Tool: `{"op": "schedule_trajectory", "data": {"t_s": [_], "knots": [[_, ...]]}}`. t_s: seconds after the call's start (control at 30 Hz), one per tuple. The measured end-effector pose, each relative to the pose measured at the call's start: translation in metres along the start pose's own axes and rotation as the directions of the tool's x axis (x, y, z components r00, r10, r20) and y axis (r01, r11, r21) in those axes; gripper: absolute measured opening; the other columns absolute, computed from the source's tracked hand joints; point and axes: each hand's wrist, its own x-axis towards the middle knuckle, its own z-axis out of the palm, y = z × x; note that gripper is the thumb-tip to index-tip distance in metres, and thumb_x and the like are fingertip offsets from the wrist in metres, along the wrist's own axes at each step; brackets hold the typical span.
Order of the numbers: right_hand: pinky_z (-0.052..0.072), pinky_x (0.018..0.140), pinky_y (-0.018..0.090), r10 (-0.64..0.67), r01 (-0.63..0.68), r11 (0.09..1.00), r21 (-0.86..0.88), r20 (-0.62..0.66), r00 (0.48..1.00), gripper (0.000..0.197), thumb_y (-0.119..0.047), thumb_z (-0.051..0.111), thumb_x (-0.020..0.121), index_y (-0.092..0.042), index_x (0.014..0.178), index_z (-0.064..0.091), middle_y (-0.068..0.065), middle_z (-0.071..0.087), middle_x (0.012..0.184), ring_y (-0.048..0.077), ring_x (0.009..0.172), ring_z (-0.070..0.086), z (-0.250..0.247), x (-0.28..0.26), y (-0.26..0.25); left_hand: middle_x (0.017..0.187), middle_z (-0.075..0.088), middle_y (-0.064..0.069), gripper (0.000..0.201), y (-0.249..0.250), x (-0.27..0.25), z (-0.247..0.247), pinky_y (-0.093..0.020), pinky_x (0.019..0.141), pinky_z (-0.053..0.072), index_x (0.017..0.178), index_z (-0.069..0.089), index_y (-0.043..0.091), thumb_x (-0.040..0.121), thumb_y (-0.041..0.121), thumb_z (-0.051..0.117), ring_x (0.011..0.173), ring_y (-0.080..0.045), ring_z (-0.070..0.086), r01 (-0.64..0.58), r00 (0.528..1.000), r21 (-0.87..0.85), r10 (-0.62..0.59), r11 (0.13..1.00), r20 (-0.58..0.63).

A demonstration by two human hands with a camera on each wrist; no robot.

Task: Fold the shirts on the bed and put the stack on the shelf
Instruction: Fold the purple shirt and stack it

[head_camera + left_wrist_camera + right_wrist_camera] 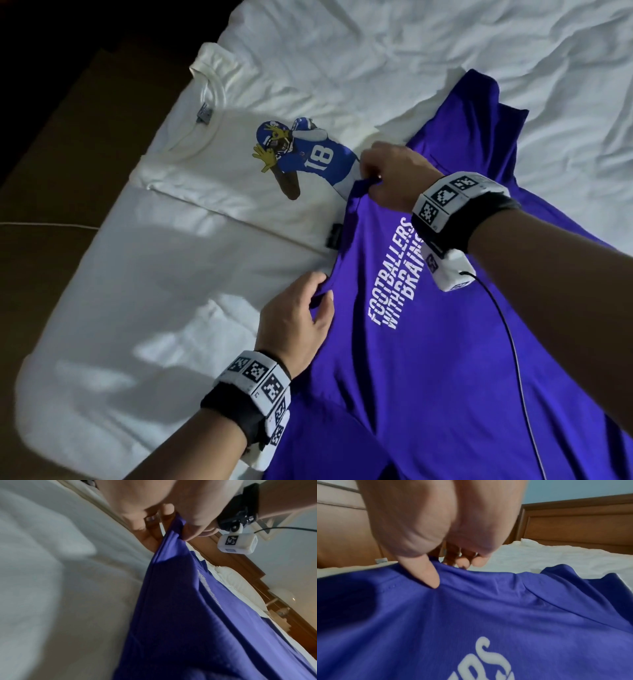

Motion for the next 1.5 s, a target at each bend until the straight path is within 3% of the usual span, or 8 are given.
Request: {"op": "schedule_trajectory", "data": {"t_s": [0.17, 0.33, 0.5, 0.7, 0.8, 1.13, 1.33, 1.5], "knots": [[0.051, 0.072, 0.04, 0.023, -0.028, 0.999, -0.047, -0.104, 0.994, 0.024, -0.011, 0.062, 0.086, -0.012, 0.11, 0.059, 0.008, 0.052, 0.112, 0.033, 0.091, 0.057, 0.021, -0.007, 0.0, 0.088, 0.07, 0.009, 0.035, -0.015, 0.003, -0.005, -0.034, 0.073, 0.056, 0.116, 0.063, 0.015, 0.085, 0.024, 0.076, 0.078, -0.02, 0.068, 0.355, 0.935, -0.077, -0.355, 0.932, 0.017], [0.053, 0.071, 0.037, 0.172, -0.174, 0.985, -0.007, -0.1, 0.98, 0.021, -0.016, 0.051, 0.09, -0.018, 0.106, 0.064, 0.011, 0.065, 0.095, 0.035, 0.083, 0.061, 0.027, -0.005, -0.007, 0.066, 0.061, 0.007, 0.023, -0.023, 0.006, -0.01, -0.03, 0.065, 0.045, 0.077, 0.06, 0.015, 0.082, 0.03, 0.078, 0.073, -0.024, 0.065, 0.462, 0.865, 0.016, -0.454, 0.887, 0.214], [0.055, 0.084, 0.039, 0.192, -0.168, 0.97, 0.174, -0.134, 0.972, 0.034, -0.02, 0.052, 0.085, -0.02, 0.116, 0.065, 0.007, 0.071, 0.104, 0.032, 0.095, 0.065, 0.025, -0.021, -0.014, 0.069, 0.066, 0.005, 0.014, -0.031, 0.008, -0.015, -0.027, 0.065, 0.052, 0.077, 0.063, 0.018, 0.085, 0.02, 0.074, 0.064, -0.02, 0.066, 0.541, 0.835, -0.143, -0.55, 0.828, -0.023], [0.051, 0.084, 0.037, 0.277, -0.24, 0.945, 0.224, -0.152, 0.949, 0.03, -0.017, 0.061, 0.087, -0.013, 0.116, 0.067, 0.009, 0.068, 0.11, 0.031, 0.1, 0.062, 0.049, -0.092, -0.007, 0.05, 0.062, 0.005, 0.044, -0.014, -0.025, -0.021, -0.029, 0.054, 0.05, 0.067, 0.06, 0.019, 0.075, 0.059, 0.077, 0.045, -0.02, 0.061, 0.634, 0.704, 0.116, -0.632, 0.765, 0.324], [0.053, 0.083, 0.04, 0.331, -0.304, 0.923, 0.237, -0.084, 0.94, 0.026, -0.018, 0.06, 0.088, -0.014, 0.113, 0.069, 0.009, 0.069, 0.109, 0.032, 0.098, 0.064, 0.065, -0.143, -0.002, 0.052, 0.061, 0.008, 0.025, -0.019, -0.043, -0.022, -0.031, 0.057, 0.051, 0.071, 0.066, 0.019, 0.08, 0.037, 0.08, 0.053, -0.024, 0.061, 0.586, 0.658, 0.19, -0.6, 0.788, 0.455], [0.055, 0.079, 0.04, 0.464, -0.427, 0.831, 0.356, -0.02, 0.886, 0.038, -0.024, 0.057, 0.069, -0.007, 0.1, 0.072, 0.012, 0.065, 0.095, 0.037, 0.088, 0.062, 0.161, -0.361, 0.025, 0.06, 0.068, -0.002, 0.038, -0.006, -0.107, -0.03, -0.032, 0.057, 0.049, 0.071, 0.07, 0.013, 0.075, 0.048, 0.084, 0.059, -0.025, 0.065, 0.642, 0.656, 0.238, -0.683, 0.729, 0.32], [0.051, 0.063, 0.04, 0.421, -0.42, 0.903, 0.086, 0.01, 0.907, 0.054, -0.032, 0.065, 0.05, -0.019, 0.103, 0.063, 0.005, 0.057, 0.102, 0.032, 0.083, 0.055, 0.193, -0.496, 0.049, 0.106, 0.066, -0.023, 0.017, 0.016, -0.14, -0.026, -0.045, 0.086, 0.048, 0.096, 0.062, 0.011, 0.085, 0.019, 0.072, 0.1, -0.043, 0.061, 0.548, 0.801, 0.486, -0.595, 0.681, -0.069], [0.048, 0.058, 0.04, 0.464, -0.456, 0.885, -0.099, 0.086, 0.882, 0.05, -0.028, 0.078, 0.051, -0.016, 0.096, 0.06, 0.007, 0.053, 0.094, 0.033, 0.076, 0.055, 0.204, -0.569, 0.084, 0.103, 0.06, -0.013, 0.043, 0.072, -0.185, 0.037, -0.049, 0.075, 0.049, 0.108, 0.063, 0.015, 0.075, 0.042, 0.069, 0.091, -0.04, 0.058, -0.118, 0.965, 0.603, -0.052, 0.789, 0.257]]}}
